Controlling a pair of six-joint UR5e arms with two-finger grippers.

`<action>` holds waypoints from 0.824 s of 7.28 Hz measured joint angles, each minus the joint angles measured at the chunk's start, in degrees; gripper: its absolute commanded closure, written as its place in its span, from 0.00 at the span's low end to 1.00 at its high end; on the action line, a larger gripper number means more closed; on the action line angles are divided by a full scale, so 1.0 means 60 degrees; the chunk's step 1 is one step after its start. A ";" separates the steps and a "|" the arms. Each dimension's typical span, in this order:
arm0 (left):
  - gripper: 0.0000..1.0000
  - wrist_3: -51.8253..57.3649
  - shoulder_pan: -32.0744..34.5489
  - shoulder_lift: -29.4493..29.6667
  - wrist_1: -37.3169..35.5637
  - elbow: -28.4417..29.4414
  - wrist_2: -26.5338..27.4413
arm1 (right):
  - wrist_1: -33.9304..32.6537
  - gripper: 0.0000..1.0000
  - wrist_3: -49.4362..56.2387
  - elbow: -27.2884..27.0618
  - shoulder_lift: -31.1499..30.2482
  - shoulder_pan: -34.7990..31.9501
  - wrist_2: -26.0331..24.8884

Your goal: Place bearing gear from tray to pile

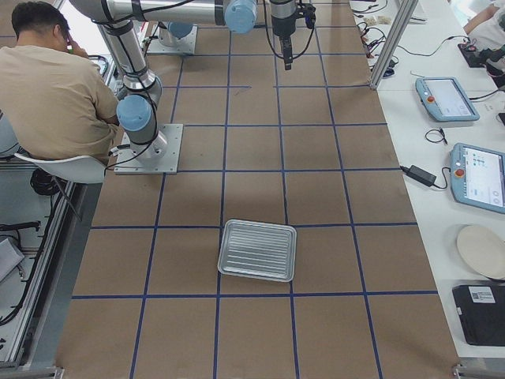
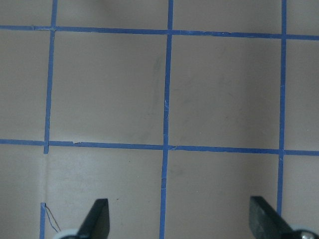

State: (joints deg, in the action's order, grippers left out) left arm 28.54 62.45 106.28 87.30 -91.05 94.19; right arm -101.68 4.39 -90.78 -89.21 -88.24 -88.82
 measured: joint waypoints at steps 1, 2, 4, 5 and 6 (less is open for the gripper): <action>0.00 -0.0498 0.0843 -0.0366 0.0449 0.0432 -0.0146 | 0.0007 0.00 0.0000 -0.0001 0.0000 0.0000 0.0001; 0.00 -0.0871 0.1693 -0.0739 0.0625 0.0638 -0.0331 | 0.0011 0.00 0.0000 -0.0002 0.0000 0.0000 -0.0003; 0.00 -0.1482 0.3069 -0.1377 0.0706 0.0709 -0.0522 | 0.0019 0.00 0.0000 -0.0002 0.0000 0.0000 -0.0006; 0.00 -0.1619 0.3536 -0.1583 0.0741 0.0629 -0.0565 | 0.0020 0.00 0.0000 -0.0007 0.0000 0.0000 -0.0006; 0.00 -0.1736 0.3822 -0.1805 0.0845 0.0467 -0.0662 | 0.0024 0.00 0.0000 -0.0009 0.0000 0.0000 -0.0007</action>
State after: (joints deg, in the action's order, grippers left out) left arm 18.12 85.39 95.44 92.37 -88.24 90.22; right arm -101.53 4.39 -90.83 -89.21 -88.24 -88.86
